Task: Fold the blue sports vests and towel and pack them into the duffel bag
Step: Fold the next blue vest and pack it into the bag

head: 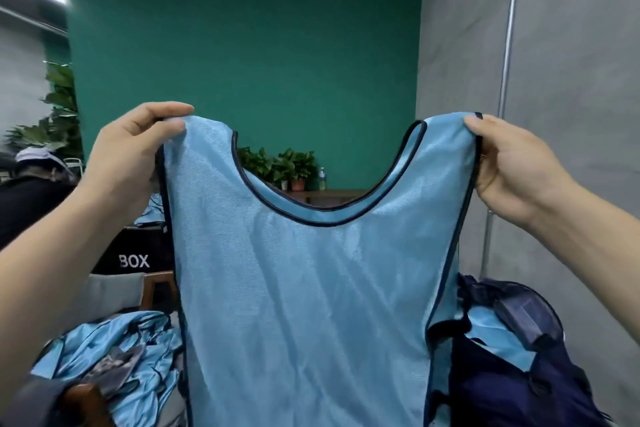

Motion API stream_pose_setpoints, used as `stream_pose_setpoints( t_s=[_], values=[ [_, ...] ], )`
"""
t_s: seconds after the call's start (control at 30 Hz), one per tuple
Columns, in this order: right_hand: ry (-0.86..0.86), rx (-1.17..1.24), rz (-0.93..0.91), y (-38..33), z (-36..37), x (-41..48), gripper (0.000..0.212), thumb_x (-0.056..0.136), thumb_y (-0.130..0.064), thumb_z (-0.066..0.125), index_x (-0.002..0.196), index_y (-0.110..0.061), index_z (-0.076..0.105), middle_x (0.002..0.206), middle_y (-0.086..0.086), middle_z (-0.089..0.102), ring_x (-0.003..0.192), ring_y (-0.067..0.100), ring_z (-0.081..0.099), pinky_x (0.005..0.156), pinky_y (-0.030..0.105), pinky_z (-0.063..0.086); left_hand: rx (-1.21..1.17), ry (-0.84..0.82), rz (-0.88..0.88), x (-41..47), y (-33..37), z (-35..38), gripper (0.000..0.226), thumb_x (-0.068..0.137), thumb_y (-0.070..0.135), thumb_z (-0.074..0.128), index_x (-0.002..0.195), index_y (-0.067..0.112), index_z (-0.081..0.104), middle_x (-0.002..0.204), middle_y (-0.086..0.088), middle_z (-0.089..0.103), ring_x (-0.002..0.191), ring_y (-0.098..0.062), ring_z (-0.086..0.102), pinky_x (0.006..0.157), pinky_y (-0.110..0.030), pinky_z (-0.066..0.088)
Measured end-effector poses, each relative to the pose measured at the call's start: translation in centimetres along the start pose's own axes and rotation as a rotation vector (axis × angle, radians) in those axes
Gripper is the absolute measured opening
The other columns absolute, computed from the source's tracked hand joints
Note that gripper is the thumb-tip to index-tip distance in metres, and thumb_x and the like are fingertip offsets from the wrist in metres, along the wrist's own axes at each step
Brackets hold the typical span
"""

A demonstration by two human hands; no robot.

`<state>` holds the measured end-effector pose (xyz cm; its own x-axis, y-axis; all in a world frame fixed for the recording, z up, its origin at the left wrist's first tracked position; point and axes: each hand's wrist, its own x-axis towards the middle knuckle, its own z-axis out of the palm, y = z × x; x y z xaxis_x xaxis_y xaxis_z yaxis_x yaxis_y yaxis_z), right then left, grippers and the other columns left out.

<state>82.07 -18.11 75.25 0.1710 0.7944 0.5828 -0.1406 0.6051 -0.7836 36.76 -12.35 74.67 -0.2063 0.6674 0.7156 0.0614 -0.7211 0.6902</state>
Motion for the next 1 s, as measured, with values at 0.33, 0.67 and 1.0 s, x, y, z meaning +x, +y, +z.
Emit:
stream_pose_setpoints(
  t_s=[0.33, 0.67, 1.0],
  values=[
    [0.038, -0.123, 0.070, 2.5, 0.0, 0.7, 0.025, 0.098, -0.012, 0.074, 0.122, -0.006, 0.075, 0.112, 0.009, 0.080, 0.090, 0.017, 0.075, 0.076, 0.025, 0.061, -0.041, -0.006, 0.030, -0.4, -3.0, -0.6, 0.020, 0.098, 0.018, 0.074, 0.115, 0.025, 0.082, 0.111, 0.003, 0.076, 0.100, -0.009, 0.064, 0.096, -0.029, 0.046],
    [0.136, -0.179, 0.150, 6.8, -0.7, 3.0, 0.016, 0.104, -0.020, 0.068, 0.106, -0.007, 0.077, 0.091, 0.003, 0.080, 0.076, 0.014, 0.074, 0.065, 0.024, 0.059, -0.129, 0.040, -0.010, -0.9, -7.0, -0.3, 0.023, 0.091, 0.006, 0.080, 0.109, 0.020, 0.082, 0.107, -0.005, 0.079, 0.100, -0.017, 0.071, 0.101, -0.035, 0.055],
    [0.142, -0.221, 0.229, 10.1, 0.2, 4.7, 0.029, 0.105, -0.029, 0.068, 0.112, -0.001, 0.073, 0.092, 0.008, 0.074, 0.062, 0.013, 0.070, 0.052, 0.023, 0.057, -0.047, 0.082, 0.005, -1.2, -10.7, 1.4, 0.024, 0.088, 0.002, 0.083, 0.107, 0.016, 0.081, 0.099, -0.001, 0.081, 0.093, -0.013, 0.073, 0.087, -0.026, 0.060]
  ],
)
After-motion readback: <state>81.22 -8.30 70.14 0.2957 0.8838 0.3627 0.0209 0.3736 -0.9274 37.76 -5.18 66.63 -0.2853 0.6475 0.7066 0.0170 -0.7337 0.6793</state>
